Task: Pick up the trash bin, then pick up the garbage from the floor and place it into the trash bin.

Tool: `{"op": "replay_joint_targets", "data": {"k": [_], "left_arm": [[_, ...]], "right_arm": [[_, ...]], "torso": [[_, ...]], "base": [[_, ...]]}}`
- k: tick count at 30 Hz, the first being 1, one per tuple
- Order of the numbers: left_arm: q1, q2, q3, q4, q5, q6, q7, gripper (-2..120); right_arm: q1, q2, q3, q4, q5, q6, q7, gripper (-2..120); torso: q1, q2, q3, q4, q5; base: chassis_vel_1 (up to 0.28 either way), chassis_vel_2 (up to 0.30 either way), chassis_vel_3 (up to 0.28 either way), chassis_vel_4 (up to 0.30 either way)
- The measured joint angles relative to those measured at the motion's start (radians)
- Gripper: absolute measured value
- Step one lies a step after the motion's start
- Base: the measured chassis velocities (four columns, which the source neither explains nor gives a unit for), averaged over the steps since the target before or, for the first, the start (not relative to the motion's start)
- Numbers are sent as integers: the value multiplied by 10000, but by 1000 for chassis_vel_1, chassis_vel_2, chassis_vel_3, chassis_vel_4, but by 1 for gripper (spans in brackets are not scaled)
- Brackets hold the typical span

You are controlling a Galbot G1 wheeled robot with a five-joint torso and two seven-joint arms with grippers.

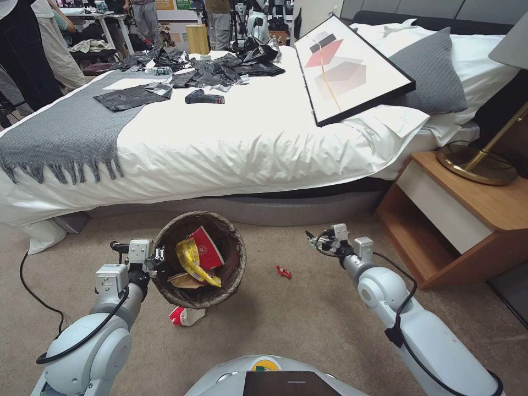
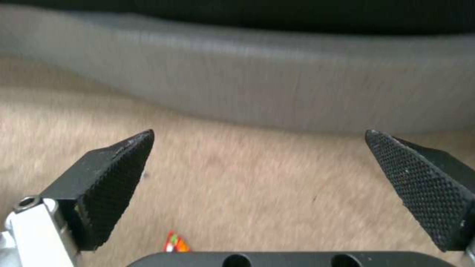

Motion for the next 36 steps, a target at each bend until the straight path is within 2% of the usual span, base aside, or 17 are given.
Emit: {"op": "replay_joint_targets", "data": {"k": [5, 19, 30, 36], "left_arm": [[-145, 50, 37, 41, -72, 0, 6, 3], [-274, 47, 125, 90, -114, 1, 55, 3], [-230, -13, 161, 53, -87, -12, 82, 3], [-224, -27, 184, 7, -64, -20, 93, 3]], "right_arm": [[441, -146, -892, -548, 874, -522, 283, 100], [893, -47, -2078, -1427, 1118, -1141, 408, 100], [1568, 595, -2943, -2529, 598, -1189, 744, 100], [2142, 1199, -3588, -3408, 325, -1384, 1219, 100]], "torso": [[0, 0, 0, 4, -1], [0, 0, -1, 1, -2], [0, 0, -1, 3, -2], [0, 0, -1, 3, -4]], "base": [[0, 0, 0, 0], [0, 0, 0, 0], [0, 0, 0, 0], [0, 0, 0, 0]]}}
